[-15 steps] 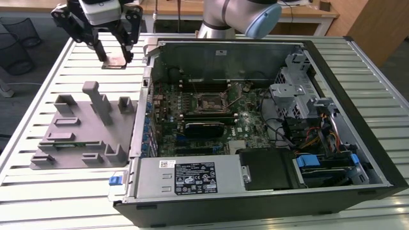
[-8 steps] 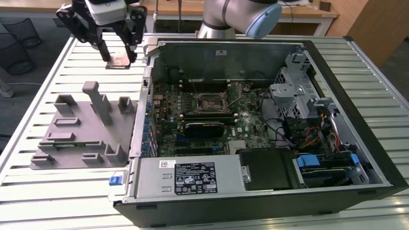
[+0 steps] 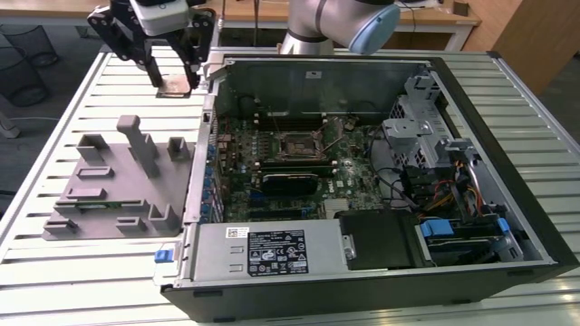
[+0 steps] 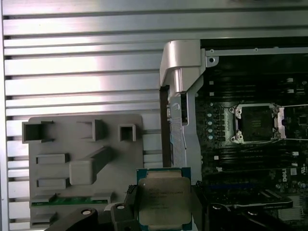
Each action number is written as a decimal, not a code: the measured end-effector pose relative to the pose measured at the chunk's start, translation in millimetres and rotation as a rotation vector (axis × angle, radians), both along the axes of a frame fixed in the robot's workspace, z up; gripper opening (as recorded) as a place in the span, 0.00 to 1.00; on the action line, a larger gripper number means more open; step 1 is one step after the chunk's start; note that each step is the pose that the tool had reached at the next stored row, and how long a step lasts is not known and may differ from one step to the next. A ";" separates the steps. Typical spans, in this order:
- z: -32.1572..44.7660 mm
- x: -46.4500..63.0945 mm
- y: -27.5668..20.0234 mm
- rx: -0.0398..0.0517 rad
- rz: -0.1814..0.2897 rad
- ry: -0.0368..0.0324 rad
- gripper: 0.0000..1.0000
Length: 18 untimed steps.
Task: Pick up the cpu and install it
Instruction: 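Pick up the cpu and move it towards the insertion slot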
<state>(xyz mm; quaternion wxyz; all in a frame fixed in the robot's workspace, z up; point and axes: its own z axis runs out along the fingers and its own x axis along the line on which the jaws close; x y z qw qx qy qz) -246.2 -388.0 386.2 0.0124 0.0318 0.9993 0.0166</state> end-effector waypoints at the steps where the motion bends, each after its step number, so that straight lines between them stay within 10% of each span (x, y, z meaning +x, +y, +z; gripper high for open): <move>1: -0.1 0.9 0.0 0.0001 0.000 -0.0001 0.53; 18: 0.0 15.2 0.0 0.0001 0.000 -0.0001 0.53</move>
